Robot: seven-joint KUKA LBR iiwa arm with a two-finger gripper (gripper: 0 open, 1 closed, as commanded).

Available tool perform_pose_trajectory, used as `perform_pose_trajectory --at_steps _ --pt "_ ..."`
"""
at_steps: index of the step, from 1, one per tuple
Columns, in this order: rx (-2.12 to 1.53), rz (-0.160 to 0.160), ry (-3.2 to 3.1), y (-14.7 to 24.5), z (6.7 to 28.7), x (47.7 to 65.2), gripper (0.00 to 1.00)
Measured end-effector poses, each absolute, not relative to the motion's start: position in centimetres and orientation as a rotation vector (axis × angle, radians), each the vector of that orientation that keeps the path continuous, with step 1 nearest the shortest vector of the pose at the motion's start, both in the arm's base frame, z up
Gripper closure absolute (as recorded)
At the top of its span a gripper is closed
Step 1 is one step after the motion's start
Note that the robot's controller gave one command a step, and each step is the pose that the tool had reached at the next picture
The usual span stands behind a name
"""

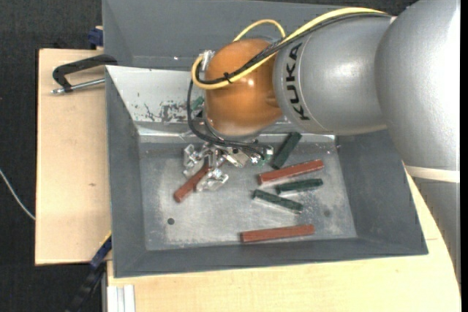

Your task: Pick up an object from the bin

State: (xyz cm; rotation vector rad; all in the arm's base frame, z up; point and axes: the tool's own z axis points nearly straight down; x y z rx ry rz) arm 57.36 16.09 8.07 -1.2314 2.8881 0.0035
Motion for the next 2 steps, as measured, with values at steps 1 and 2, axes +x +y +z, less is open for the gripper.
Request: perform_pose_trajectory --at_steps 1,2 --pt "-1.23 0.004 2.889 16.11 8.08 57.36 1.0" --pt "-1.231 0.005 2.89 16.13 8.4 57.31 1.0"
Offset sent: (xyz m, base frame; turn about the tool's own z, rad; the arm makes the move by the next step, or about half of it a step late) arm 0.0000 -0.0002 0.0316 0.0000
